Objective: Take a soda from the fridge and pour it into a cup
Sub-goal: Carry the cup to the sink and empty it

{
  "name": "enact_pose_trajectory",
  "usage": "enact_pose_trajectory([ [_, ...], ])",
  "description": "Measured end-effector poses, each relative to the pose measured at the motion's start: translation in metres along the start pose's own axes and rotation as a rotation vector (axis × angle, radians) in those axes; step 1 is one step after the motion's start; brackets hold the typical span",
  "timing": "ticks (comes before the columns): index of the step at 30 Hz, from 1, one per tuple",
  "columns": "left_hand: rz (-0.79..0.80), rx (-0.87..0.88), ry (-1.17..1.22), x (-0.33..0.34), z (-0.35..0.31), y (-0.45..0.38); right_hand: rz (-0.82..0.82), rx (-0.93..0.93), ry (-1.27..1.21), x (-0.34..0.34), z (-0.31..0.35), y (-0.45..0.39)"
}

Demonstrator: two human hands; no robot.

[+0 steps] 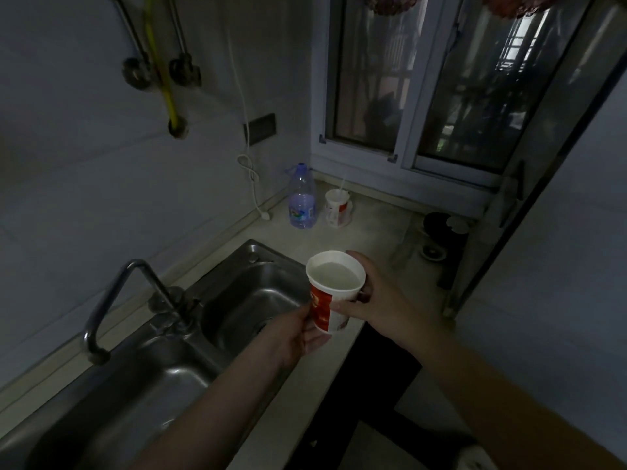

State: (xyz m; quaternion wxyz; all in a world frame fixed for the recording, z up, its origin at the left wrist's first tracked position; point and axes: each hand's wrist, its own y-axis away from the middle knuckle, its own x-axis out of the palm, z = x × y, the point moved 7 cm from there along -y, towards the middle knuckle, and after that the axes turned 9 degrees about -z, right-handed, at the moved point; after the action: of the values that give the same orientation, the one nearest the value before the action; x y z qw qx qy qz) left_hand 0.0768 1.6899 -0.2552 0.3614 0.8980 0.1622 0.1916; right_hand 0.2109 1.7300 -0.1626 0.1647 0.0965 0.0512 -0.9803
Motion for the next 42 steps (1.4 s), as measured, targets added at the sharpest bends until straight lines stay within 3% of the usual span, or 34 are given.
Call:
enact_pose_trajectory([
  [8, -0.013, -0.038, 0.012, 0.029, -0.030, -0.066, -0.001, 0.026, -0.027, -0.029, -0.028, -0.073],
  [19, -0.108, -0.049, 0.120, 0.073, -0.070, -0.162, 0.136, 0.036, 0.024, -0.054, -0.085, -0.195],
  [25, -0.121, -0.086, 0.138, 0.081, -0.090, -0.212, 0.171, 0.039, 0.107, -0.052, -0.111, -0.245],
  [29, -0.210, -0.097, 0.141, 0.072, -0.101, -0.251, 0.194, 0.051, 0.123, -0.043, -0.132, -0.271],
  [42, -0.315, -0.149, 0.279, 0.073, -0.118, -0.320, 0.137, 0.103, 0.100, -0.020, -0.187, -0.332],
])
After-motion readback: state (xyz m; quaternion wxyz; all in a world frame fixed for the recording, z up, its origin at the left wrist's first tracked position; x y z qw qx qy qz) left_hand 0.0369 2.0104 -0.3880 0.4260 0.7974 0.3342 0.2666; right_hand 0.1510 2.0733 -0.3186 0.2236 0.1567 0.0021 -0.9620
